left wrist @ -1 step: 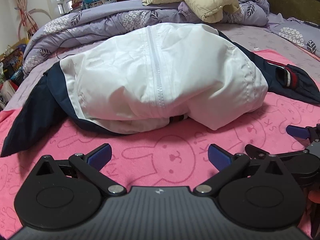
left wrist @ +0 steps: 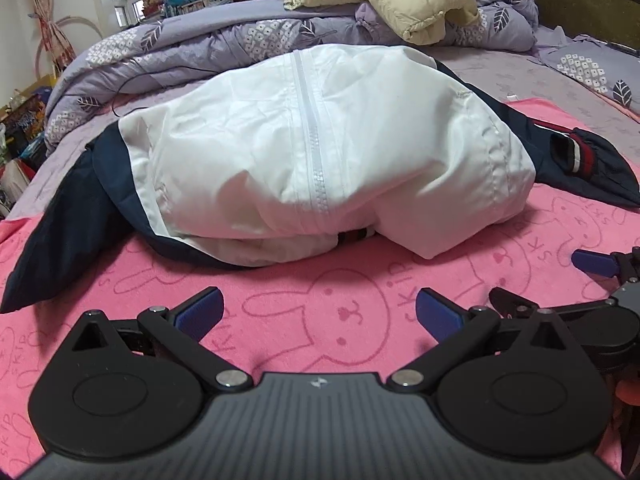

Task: Fold clothes
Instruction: 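Move both grippers toward the crumpled white-and-navy jacket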

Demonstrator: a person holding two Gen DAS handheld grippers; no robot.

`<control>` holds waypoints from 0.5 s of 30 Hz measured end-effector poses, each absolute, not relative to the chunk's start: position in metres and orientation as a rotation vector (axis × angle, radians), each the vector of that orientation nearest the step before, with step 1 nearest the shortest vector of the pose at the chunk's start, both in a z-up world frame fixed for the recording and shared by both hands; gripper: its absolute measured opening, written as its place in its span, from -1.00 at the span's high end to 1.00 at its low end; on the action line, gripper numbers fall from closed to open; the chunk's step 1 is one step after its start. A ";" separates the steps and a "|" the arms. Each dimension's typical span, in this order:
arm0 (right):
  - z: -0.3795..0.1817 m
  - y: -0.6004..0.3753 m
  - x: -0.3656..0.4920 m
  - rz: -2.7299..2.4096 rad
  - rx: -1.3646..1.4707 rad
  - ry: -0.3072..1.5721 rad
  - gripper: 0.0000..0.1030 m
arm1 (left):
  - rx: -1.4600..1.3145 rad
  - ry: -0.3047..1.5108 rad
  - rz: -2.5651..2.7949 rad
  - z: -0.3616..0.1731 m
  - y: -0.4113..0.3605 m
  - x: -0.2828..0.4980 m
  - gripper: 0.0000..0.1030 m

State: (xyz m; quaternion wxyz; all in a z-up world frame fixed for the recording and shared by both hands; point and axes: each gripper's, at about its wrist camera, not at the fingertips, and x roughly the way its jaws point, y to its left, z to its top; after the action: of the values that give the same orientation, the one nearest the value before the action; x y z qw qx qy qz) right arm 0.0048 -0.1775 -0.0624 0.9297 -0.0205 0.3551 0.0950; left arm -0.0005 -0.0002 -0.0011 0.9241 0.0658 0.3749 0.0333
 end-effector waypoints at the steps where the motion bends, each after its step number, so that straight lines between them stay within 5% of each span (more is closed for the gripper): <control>1: -0.062 -0.177 0.005 0.194 -0.043 0.727 -1.00 | 0.132 0.772 0.069 -0.002 0.000 -0.001 -1.00; 15: -0.058 -0.176 0.005 0.205 -0.029 0.738 -1.00 | 0.067 0.851 0.087 0.001 0.031 0.000 -1.00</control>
State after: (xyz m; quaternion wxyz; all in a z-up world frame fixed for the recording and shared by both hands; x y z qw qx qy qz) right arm 0.0046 -0.1763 -0.0584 0.9275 -0.0140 0.3600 0.1002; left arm -0.0002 0.0308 0.0011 0.9094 0.0326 0.4125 0.0421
